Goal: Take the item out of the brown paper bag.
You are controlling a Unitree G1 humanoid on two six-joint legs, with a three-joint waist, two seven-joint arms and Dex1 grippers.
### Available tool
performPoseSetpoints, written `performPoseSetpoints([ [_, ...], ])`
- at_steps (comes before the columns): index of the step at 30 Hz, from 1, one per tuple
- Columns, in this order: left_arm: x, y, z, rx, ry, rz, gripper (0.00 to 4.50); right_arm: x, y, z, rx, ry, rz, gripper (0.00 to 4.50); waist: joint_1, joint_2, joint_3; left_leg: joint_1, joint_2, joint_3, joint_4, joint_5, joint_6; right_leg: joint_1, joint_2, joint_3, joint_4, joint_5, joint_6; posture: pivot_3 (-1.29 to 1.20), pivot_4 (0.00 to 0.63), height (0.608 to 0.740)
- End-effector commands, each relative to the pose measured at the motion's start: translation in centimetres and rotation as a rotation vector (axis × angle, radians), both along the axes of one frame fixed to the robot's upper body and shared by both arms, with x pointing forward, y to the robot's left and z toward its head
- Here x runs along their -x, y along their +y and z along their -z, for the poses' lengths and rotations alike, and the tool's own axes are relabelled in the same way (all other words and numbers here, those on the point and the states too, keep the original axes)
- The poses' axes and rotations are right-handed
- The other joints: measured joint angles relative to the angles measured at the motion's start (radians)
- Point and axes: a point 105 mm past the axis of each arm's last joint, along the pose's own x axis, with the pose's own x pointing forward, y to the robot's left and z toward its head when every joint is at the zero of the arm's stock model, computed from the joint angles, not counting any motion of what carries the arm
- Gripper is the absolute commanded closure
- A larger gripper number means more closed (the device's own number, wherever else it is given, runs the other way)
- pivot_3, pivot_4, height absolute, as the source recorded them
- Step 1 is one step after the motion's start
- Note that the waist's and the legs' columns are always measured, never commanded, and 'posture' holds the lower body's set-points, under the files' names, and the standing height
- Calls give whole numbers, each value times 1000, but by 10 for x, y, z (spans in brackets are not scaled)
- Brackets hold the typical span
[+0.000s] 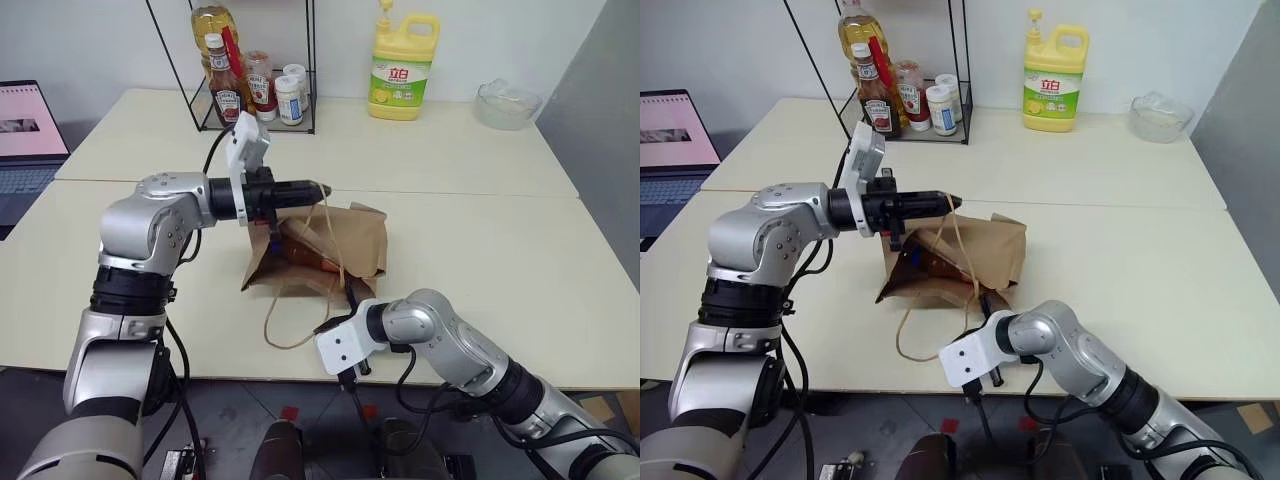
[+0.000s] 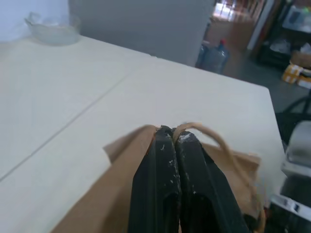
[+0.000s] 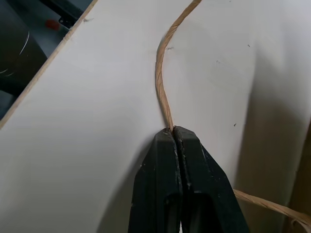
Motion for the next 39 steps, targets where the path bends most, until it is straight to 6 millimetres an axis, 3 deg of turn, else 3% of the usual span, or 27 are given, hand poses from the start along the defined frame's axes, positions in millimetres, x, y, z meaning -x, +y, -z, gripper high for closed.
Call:
performPoseSetpoints([
  [1,5,4,-27,38,-92,11,4500,5,-2,5,37,-20,-37,4472,-2,0,0,0,0,0,0,0,0,0,0,0,0,0,0,0,150,740],
  [11,46,7,18,-143,-27,209,4500,-7,-7,2,-25,-62,42,4472,-2,0,0,0,0,0,-1,1,-2,0,0,0,0,0,0,0,150,740],
  [19,43,17,23,-153,-16,189,4500,-7,-12,0,-122,50,144,4472,-2,0,0,0,0,0,0,-1,1,0,0,0,0,0,0,0,150,740],
  [23,43,18,26,-148,-2,180,4500,-9,-9,-12,-139,61,152,4472,-2,0,0,0,0,0,0,-1,2,0,0,0,0,0,0,0,150,740],
  [28,33,14,8,-46,2,129,4500,-9,-7,-17,-114,58,136,4472,-1,0,0,0,0,0,0,-1,2,0,0,0,0,0,0,0,150,740],
  [34,23,7,-30,129,40,96,4500,-6,-8,-16,-88,62,116,4472,-2,0,0,0,0,0,0,-1,2,0,0,0,0,0,0,0,150,740],
  [39,15,6,-42,183,39,60,4500,-5,-9,-17,-56,23,88,4472,-3,0,0,0,0,0,0,0,1,0,0,0,0,0,0,0,150,740],
])
